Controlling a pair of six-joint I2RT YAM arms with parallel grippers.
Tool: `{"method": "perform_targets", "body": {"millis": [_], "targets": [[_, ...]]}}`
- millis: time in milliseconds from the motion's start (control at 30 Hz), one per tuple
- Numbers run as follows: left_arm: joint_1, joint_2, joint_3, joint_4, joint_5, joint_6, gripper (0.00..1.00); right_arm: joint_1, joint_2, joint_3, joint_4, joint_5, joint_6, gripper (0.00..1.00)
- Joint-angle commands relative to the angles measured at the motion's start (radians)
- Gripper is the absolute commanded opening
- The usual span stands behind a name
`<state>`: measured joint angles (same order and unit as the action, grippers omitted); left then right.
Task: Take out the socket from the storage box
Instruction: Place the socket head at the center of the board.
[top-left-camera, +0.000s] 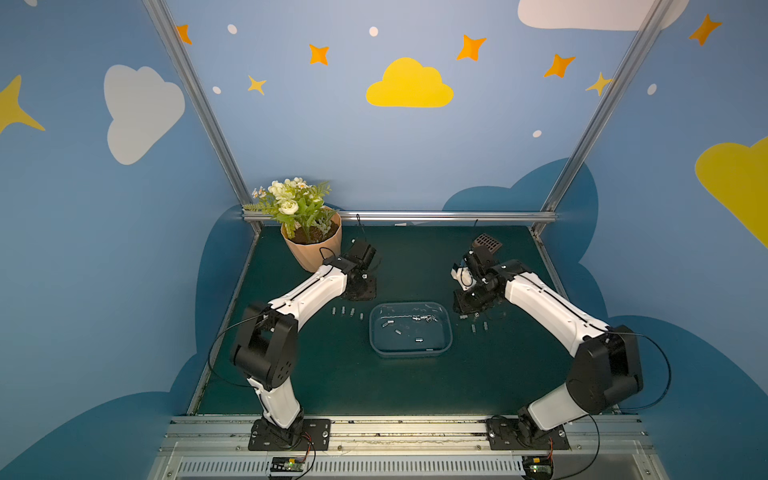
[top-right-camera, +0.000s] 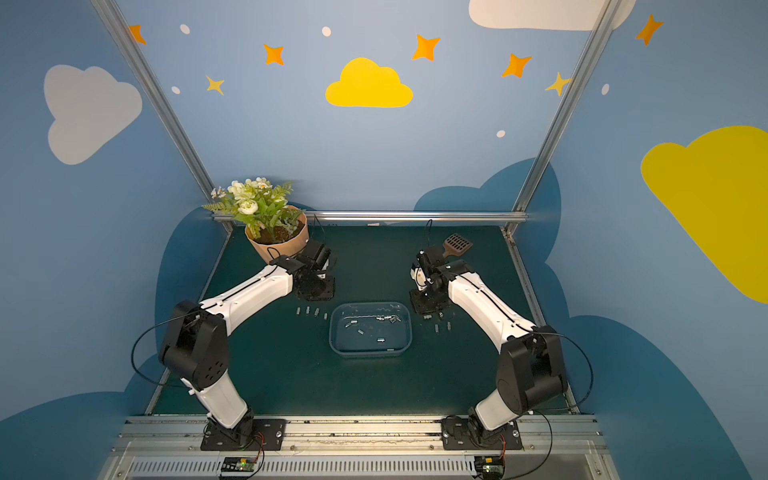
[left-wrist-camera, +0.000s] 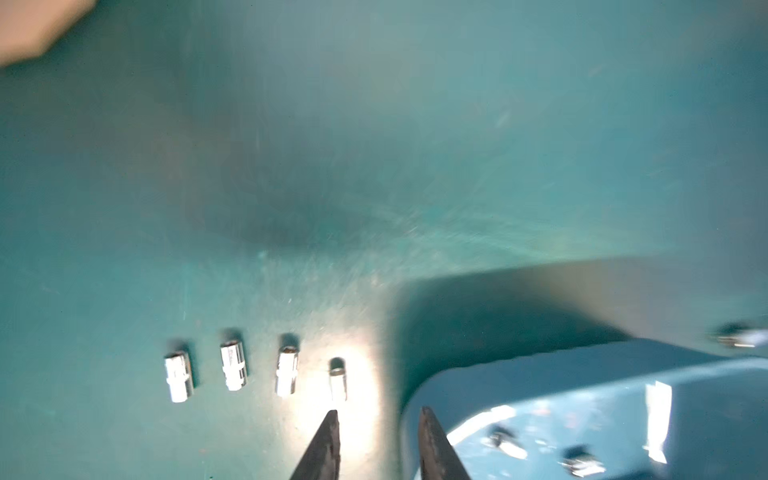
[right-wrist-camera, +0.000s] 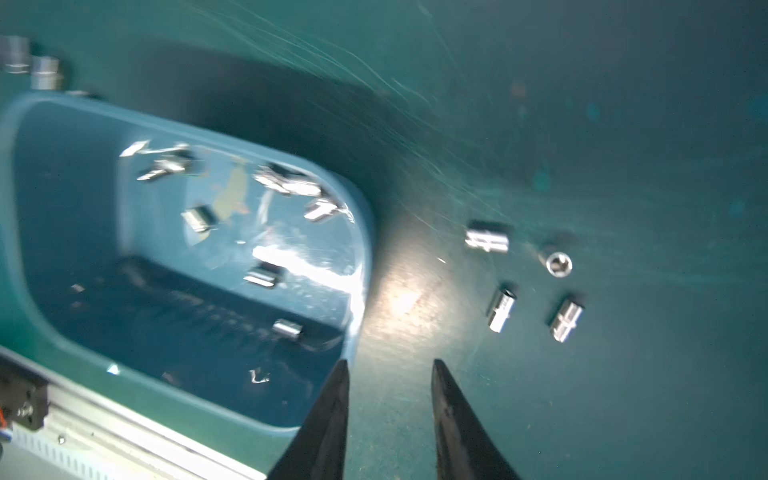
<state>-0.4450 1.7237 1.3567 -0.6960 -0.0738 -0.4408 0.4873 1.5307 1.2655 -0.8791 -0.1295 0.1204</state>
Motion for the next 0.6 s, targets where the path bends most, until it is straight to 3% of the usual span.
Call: {"method": "perform_targets", "body": {"millis": [0,567], "targets": [[0.001,-0.053,0.007,-0.048,0.001,0.018,0.34,0.064,-0.029,0.026,0.039,-0.078,-0.073,0.36],[0.023,-0.271,-0.168,0.005,-0.124,-0.083,0.38,0.345,0.246,0.119,0.165,-0.053,-0.127,0.36]]}}
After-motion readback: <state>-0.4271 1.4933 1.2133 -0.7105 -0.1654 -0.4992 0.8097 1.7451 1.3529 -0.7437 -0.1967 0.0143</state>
